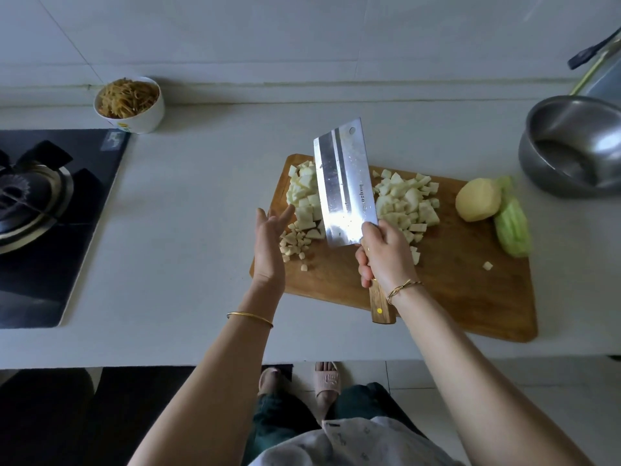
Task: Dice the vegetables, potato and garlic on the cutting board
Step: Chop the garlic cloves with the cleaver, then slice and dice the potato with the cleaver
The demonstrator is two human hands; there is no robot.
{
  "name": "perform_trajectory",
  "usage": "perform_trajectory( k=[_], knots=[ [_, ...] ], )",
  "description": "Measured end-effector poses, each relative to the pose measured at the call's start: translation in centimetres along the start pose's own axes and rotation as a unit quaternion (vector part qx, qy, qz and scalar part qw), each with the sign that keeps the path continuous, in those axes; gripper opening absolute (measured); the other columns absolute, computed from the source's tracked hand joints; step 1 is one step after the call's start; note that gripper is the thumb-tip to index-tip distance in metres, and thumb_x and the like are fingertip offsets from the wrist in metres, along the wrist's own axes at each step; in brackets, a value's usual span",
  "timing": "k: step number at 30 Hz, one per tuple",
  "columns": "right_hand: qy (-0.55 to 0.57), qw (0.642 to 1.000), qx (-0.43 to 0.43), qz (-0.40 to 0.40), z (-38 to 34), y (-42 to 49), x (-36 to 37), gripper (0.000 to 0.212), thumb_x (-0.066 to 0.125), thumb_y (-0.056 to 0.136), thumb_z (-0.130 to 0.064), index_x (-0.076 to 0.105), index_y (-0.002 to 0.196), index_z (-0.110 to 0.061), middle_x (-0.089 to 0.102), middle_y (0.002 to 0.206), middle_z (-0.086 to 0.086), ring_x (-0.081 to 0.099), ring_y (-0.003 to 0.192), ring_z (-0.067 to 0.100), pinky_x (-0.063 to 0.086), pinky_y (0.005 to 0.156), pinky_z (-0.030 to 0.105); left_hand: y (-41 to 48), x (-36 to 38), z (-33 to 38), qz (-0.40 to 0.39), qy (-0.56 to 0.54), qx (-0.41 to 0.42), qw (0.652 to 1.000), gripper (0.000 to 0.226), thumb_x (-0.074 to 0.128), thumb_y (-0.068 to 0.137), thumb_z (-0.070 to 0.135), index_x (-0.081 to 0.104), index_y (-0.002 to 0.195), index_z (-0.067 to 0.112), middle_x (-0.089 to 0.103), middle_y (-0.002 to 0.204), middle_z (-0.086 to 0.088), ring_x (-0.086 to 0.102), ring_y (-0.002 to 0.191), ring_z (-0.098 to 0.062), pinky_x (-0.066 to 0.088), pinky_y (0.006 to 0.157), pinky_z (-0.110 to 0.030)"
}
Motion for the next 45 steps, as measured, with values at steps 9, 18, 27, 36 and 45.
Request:
perform_trajectory(
  k=[9, 18, 27, 36, 45],
  knots=[
    [0.062, 0.995, 0.033, 0.066, 1.1, -2.9, -1.2, 0.025, 0.042, 0.095, -0.015, 0.041, 0.070, -0.011, 0.042, 0.046, 0.004, 0.033, 0.030, 0.017, 0.034, 0.036, 0.023, -0.8, 1.1, 1.6, -0.023, 0.030, 0.089, 0.995, 0.060, 0.038, 0.092, 0.031, 0.021, 0.150, 0.026, 0.042, 0.145, 0.011, 0.043, 0.121, 0.007, 0.033, 0.096, -0.016],
    [0.061, 0.974, 0.022, 0.219, 2.3, -6.8, -12.1, 0.031, 0.043, 0.096, -0.016, 0.039, 0.065, -0.014, 0.045, 0.046, 0.001, 0.032, 0.030, 0.017, 0.034, 0.036, 0.023, -4.2, 10.1, 0.5, -0.133, 0.119, 0.149, 0.973, 0.043, 0.047, 0.094, 0.002, 0.041, 0.132, 0.022, 0.052, 0.133, 0.001, 0.051, 0.121, -0.007, 0.044, 0.100, -0.026],
    [0.036, 0.959, 0.006, 0.282, 3.3, -4.9, -23.1, 0.029, 0.044, 0.096, -0.019, 0.042, 0.069, -0.011, 0.047, 0.051, 0.006, 0.034, 0.031, 0.018, 0.036, 0.033, 0.025, -4.7, 20.6, -1.6, -0.170, 0.276, 0.173, 0.930, 0.036, 0.056, 0.091, 0.007, 0.051, 0.125, 0.015, 0.048, 0.121, 0.003, 0.055, 0.090, -0.003, 0.048, 0.069, -0.011],
    [-0.044, 0.982, -0.051, 0.174, 1.9, 2.3, -30.2, 0.033, 0.046, 0.096, -0.020, 0.039, 0.070, -0.001, 0.048, 0.047, 0.007, 0.038, 0.030, 0.020, 0.038, 0.036, 0.037, -6.1, 32.0, -5.9, -0.119, 0.416, 0.123, 0.893, 0.048, 0.068, 0.085, 0.027, 0.044, 0.120, 0.006, 0.040, 0.111, -0.007, 0.052, 0.096, -0.028, 0.044, 0.084, -0.030],
    [-0.039, 0.990, -0.083, 0.108, 1.3, 5.2, -32.0, 0.037, 0.048, 0.095, -0.017, 0.034, 0.061, -0.012, 0.045, 0.045, 0.006, 0.038, 0.031, 0.024, 0.030, 0.034, 0.025, -6.7, 34.1, -6.9, 0.016, 0.474, 0.090, 0.876, 0.033, 0.056, 0.088, 0.036, 0.041, 0.104, 0.011, 0.047, 0.108, -0.005, 0.048, 0.099, -0.027, 0.043, 0.082, -0.037]
  ],
)
Point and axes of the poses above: each hand's wrist, its own y-axis towards the middle knuckle, its own x-axis out of the palm, z = x × y, the point moved 6 cm from there along y, towards the middle knuckle
